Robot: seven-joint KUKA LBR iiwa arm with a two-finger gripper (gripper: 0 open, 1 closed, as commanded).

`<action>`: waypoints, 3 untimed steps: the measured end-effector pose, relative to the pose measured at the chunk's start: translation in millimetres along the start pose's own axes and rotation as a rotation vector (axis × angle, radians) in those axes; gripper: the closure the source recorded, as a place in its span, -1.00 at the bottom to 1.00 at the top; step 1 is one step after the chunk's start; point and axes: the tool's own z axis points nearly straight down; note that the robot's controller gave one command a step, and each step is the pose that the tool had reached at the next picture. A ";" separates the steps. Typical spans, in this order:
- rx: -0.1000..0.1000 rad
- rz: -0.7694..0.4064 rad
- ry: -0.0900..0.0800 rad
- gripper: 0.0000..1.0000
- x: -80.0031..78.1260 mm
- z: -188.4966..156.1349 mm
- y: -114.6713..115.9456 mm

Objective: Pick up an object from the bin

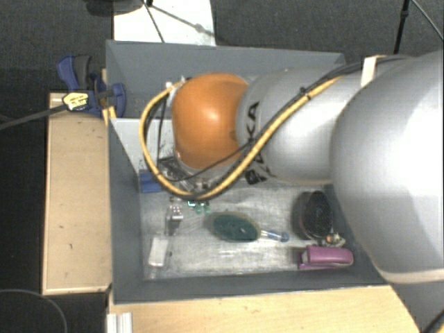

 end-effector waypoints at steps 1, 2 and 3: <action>-0.002 0.170 -0.009 -1.00 -38.1 25.0 4.5; 0.000 -0.065 -0.007 -1.00 -39.4 43.4 -7.0; 0.000 -0.373 -0.011 -1.00 -41.8 38.1 -9.0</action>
Offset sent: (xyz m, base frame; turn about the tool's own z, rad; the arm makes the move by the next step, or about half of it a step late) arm 0.0370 0.0049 -0.0250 0.1702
